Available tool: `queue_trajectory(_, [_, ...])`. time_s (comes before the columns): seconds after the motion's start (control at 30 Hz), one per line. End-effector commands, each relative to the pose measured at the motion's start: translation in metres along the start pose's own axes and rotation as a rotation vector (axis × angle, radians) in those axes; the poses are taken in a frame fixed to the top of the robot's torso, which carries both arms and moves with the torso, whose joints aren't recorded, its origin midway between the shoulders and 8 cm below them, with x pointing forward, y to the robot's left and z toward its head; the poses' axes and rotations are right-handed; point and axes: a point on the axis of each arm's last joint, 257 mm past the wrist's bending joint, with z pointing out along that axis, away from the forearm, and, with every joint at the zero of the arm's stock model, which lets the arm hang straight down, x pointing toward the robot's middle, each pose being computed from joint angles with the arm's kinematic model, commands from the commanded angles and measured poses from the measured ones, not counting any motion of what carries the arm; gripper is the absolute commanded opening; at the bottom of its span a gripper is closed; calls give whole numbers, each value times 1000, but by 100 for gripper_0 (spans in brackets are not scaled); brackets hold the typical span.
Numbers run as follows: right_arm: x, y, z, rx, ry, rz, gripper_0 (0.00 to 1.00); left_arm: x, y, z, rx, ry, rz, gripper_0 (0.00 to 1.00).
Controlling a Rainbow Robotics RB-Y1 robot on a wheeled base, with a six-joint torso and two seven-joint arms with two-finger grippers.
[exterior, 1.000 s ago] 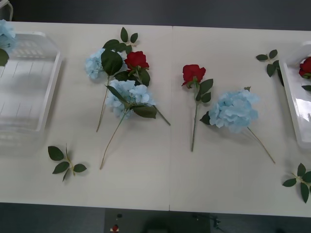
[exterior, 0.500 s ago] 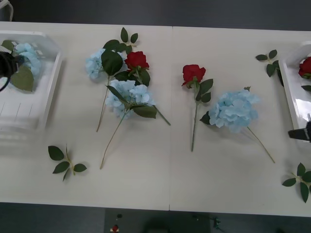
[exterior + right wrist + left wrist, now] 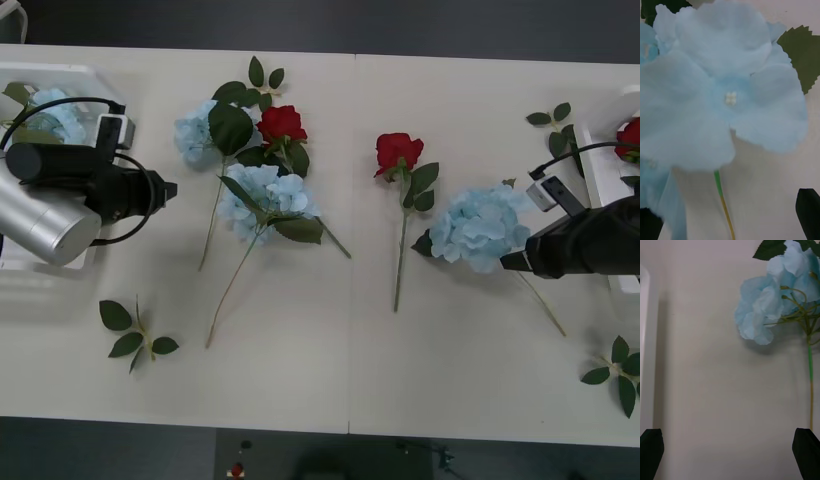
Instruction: Put the red flowers into the right box and the blue flowers into the left box
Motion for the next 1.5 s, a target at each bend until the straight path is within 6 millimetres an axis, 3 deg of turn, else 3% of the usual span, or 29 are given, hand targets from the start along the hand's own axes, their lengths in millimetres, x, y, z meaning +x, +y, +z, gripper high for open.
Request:
queue_trajectory(0.03, [-24, -7, 16, 16, -34, 13, 100, -38, -15, 4, 7, -25, 60, 100])
queue_trajectory(0.17, [-31, -7, 34, 20, -31, 10, 100, -48, -31, 18, 12, -17, 76, 100])
queue_trajectory(0.37, [-34, -4, 44, 12, -29, 26, 98, -59, -38, 33, -30, -23, 89, 100])
queue_trajectory(0.4, [-34, -2, 45, 9, -28, 27, 58, -59, -41, 36, -30, -20, 87, 100])
queue_trajectory(0.43, [-34, -2, 45, 8, -29, 31, 35, -60, -43, 37, -29, -19, 85, 100])
queue_trajectory(0.47, [-34, -1, 45, 3, -28, 37, 3, -61, -47, 40, -31, -17, 86, 100])
queue_trajectory(0.67, [-29, -4, 44, -15, -28, 89, 0, -59, -70, 54, -23, -15, 131, 100])
queue_trajectory(0.97, [-33, -11, 37, -11, -45, 100, 0, -56, -84, 71, -31, -6, 148, 100])
queue_trajectory(1.1, [-51, -9, 13, -76, -92, 156, 0, -53, -88, 83, -28, -15, 139, 100])
queue_trajectory(1.17, [-63, -5, -6, -135, -113, 202, 0, -51, -90, 87, -22, -18, 133, 95])
queue_trajectory(1.33, [-95, 15, -76, -321, -162, 223, 0, -43, -91, 95, -19, -19, 128, 39])
queue_trajectory(1.37, [-99, 16, -84, -336, -172, 210, 0, -42, -91, 95, -21, -17, 128, 32])
queue_trajectory(1.43, [-108, 20, -112, -370, -206, 134, 0, -39, -91, 96, -22, -12, 129, 1])
queue_trajectory(1.5, [-113, 31, -135, -410, -242, 40, 0, -36, -88, 98, -27, -4, 125, 0])
